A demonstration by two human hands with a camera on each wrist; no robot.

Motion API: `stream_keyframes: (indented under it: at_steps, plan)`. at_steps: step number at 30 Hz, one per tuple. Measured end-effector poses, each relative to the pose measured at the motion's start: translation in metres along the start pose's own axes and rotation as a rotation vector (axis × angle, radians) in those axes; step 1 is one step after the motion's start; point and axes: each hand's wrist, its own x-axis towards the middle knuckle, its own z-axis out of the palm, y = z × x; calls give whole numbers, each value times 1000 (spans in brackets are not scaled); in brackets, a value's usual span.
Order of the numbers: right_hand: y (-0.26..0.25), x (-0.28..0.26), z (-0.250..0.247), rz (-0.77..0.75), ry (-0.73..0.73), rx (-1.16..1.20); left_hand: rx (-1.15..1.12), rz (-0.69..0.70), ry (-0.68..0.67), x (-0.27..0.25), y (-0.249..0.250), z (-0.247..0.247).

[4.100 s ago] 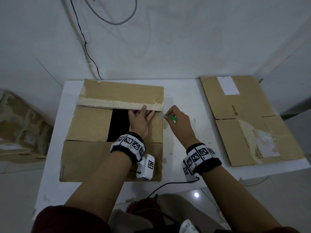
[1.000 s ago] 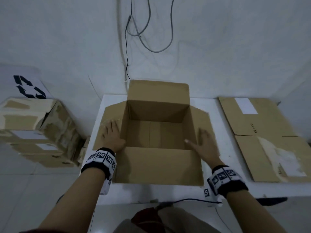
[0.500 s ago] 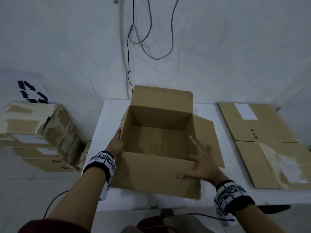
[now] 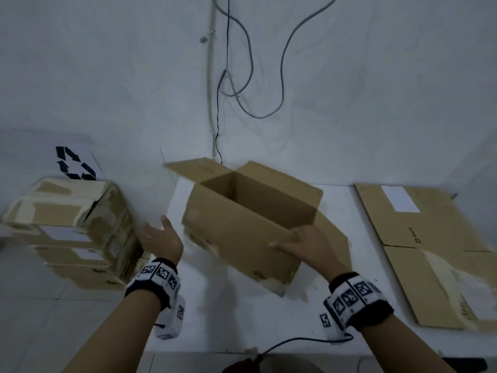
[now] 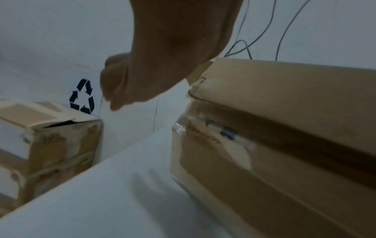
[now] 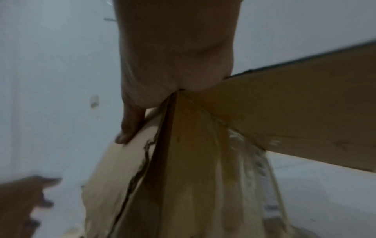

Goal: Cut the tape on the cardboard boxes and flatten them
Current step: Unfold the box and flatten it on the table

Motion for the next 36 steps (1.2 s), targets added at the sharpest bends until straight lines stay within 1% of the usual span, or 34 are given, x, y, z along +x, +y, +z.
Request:
stream_keyframes:
  at_steps: [1,2,3,6,7,8,9,10,11,13,14,15,18,20,22,24,25,26,27,28,30,32,34,36]
  plan:
    - [-12,5,-4,49,8,102,23,-135,-79,-2,-1,4]
    - [-23,8,-8,91,10,203,30,-226,-182,-6,-3,7]
    - [-30,14,-9,129,21,268,3,-287,-301,-10,-7,11]
    - [-41,24,-8,224,36,437,-242,-459,-649,-25,-14,25]
    - [-41,27,-6,256,40,526,-290,-476,-738,-29,-14,28]
    - [-41,27,-6,281,42,610,-318,-471,-793,-36,-11,28]
    - [-43,27,-6,298,47,663,-338,-447,-809,-40,-6,26]
    - [-42,29,-5,321,60,704,-366,-410,-788,-39,-4,25]
    - [-41,29,-5,354,68,741,-375,-376,-728,-37,-1,22]
    - [-33,32,-5,420,89,787,-383,-324,-564,-20,3,16]
    - [-27,33,-4,447,100,808,-386,-292,-509,-11,6,8]
    - [-22,32,-3,476,108,830,-406,-245,-483,-5,14,-1]
    - [-14,30,2,515,124,854,-520,-94,-493,-2,48,-26]
    - [-13,31,7,510,150,862,-585,76,-551,-22,81,-36]
    - [-13,33,9,504,172,859,-485,292,-639,-50,104,-30]
    - [-11,34,11,524,175,845,-285,470,-716,-74,108,-9]
    - [-10,35,11,532,175,842,-161,543,-715,-84,106,4]
    - [-10,34,11,541,171,825,-15,608,-671,-93,103,17]
    - [-10,34,11,545,165,804,115,648,-599,-101,99,29]
    - [-9,33,10,551,163,783,198,657,-532,-106,94,39]
    - [-7,29,11,535,169,775,238,585,-477,-108,87,53]
    - [-5,25,11,494,187,806,236,507,-474,-104,83,61]
    - [-5,21,9,457,165,836,218,503,-485,-101,84,62]
    - [-7,16,6,387,94,833,148,480,-522,-101,87,60]
